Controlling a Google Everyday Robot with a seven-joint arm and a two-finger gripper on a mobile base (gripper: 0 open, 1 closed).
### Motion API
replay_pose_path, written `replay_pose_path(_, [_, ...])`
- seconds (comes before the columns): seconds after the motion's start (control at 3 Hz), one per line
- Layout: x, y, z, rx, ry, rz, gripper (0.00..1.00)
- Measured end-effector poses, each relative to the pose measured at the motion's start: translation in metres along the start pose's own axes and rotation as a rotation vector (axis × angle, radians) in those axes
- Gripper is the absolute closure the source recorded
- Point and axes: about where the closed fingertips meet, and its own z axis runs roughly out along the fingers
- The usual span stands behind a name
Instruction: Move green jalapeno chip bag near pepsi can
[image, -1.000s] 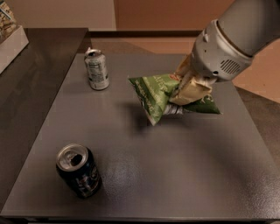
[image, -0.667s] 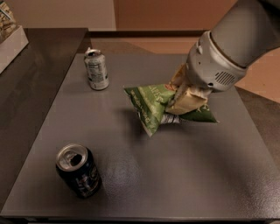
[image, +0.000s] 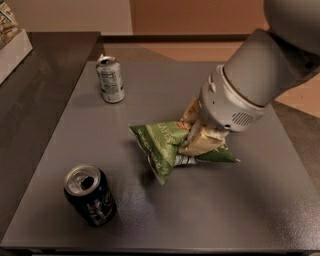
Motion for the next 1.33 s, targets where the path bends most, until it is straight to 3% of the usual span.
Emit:
replay_pose_path(0.33, [0.0, 0.012, 0.018, -0.024, -0.003, -0.011, 0.83])
replay_pose_path(1.0, [-0.006, 0.03, 0.044, -0.066, -0.022, -0.032, 0.36])
replay_pose_path(1.33, [-0.007, 0.031, 0.043, -0.063, -0.02, -0.034, 0.13])
